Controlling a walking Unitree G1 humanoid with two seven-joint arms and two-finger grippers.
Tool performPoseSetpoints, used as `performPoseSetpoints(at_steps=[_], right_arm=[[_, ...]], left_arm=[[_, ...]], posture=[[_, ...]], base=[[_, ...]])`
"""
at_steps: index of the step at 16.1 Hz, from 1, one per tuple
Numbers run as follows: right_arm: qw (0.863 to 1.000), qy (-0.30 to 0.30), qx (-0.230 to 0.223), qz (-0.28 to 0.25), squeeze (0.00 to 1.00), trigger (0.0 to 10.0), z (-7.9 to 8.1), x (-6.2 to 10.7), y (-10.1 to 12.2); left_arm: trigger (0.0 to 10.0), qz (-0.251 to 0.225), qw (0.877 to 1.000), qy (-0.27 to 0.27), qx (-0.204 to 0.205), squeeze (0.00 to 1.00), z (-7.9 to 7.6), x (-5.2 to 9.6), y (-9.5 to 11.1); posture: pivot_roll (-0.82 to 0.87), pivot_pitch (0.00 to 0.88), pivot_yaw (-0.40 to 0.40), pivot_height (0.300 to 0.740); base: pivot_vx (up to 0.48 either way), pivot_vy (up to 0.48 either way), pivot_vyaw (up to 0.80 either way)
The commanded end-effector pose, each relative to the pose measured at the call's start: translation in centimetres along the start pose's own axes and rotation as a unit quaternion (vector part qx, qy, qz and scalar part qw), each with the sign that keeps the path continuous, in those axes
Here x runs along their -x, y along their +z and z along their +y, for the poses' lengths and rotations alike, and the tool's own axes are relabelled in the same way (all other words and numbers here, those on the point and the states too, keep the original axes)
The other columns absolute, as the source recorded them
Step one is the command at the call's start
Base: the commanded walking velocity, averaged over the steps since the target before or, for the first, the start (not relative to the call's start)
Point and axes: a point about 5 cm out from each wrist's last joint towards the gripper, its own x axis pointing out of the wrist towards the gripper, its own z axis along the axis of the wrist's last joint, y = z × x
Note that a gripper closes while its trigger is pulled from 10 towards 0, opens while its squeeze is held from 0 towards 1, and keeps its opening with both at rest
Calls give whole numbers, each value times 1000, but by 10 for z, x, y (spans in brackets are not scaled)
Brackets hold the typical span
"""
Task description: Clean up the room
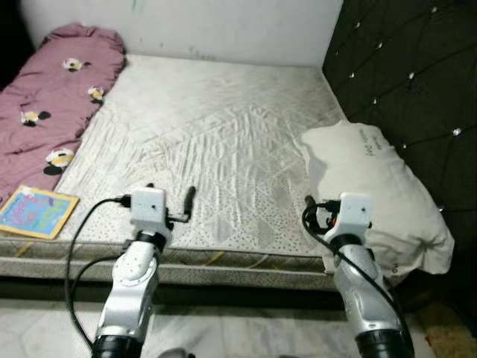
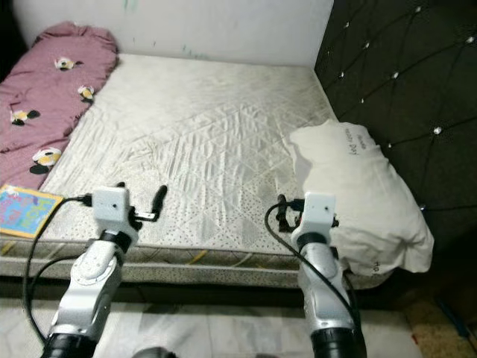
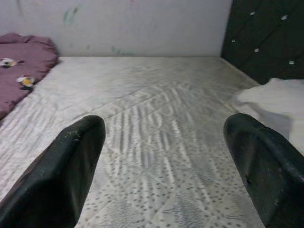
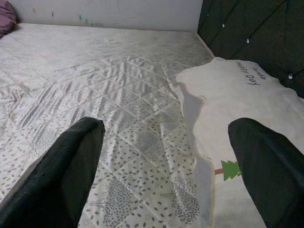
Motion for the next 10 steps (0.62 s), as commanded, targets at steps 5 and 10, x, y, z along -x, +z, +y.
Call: performPoseSetpoints(at_steps=[5, 10], right_arm=[[1000, -5, 6, -10, 0, 10000, -3, -4, 7], [1000, -6, 7, -11, 0, 10000, -4, -4, 7]], left_arm=[[10000, -12, 1000, -9, 6, 0, -2, -1, 5], [10000, -3, 1000, -8, 7, 0, -3, -1, 3]], posture=[[-36, 0, -52, 740], [-37, 0, -52, 740]], base=[[316, 0, 0], [249, 0, 0]])
